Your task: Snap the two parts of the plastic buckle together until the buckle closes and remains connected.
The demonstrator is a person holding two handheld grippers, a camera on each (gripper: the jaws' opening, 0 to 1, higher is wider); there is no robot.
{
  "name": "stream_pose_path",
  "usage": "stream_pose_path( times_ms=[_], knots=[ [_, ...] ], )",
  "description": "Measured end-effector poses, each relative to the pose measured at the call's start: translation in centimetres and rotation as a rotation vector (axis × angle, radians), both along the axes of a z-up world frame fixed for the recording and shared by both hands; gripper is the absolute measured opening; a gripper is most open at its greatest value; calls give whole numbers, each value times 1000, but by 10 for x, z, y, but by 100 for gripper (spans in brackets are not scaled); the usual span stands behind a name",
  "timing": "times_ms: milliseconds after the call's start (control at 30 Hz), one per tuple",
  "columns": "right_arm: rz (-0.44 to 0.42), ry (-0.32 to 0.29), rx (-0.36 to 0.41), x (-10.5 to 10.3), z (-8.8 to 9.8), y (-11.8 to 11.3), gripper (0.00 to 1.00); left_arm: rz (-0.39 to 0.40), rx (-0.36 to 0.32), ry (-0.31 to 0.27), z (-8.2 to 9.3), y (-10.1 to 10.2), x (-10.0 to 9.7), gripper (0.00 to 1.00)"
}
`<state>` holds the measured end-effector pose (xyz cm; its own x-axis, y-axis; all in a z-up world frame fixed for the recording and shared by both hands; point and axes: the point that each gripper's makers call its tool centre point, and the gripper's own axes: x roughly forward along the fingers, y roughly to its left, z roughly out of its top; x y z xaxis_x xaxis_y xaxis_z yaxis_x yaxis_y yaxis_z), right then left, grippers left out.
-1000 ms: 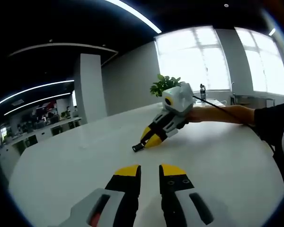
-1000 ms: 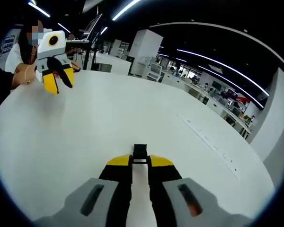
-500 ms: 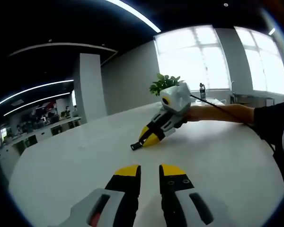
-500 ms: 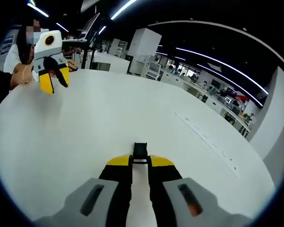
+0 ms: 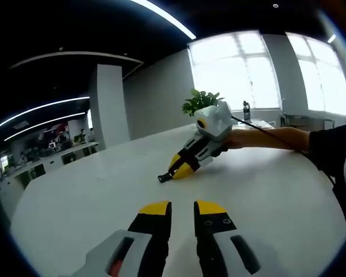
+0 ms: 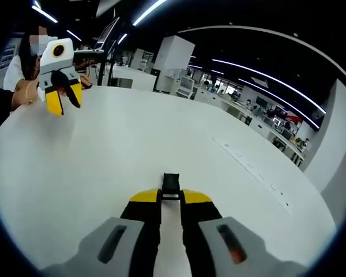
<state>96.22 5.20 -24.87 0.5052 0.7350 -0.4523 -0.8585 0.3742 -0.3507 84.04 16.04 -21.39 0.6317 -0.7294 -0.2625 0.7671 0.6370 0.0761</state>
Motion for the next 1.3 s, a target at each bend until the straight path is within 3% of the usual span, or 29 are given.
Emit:
stream_pose_path(
  times_ms=[1300],
  knots=[
    [-62, -21, 1, 14, 2, -7, 11, -8, 11, 4, -1, -3, 0, 15]
  ],
)
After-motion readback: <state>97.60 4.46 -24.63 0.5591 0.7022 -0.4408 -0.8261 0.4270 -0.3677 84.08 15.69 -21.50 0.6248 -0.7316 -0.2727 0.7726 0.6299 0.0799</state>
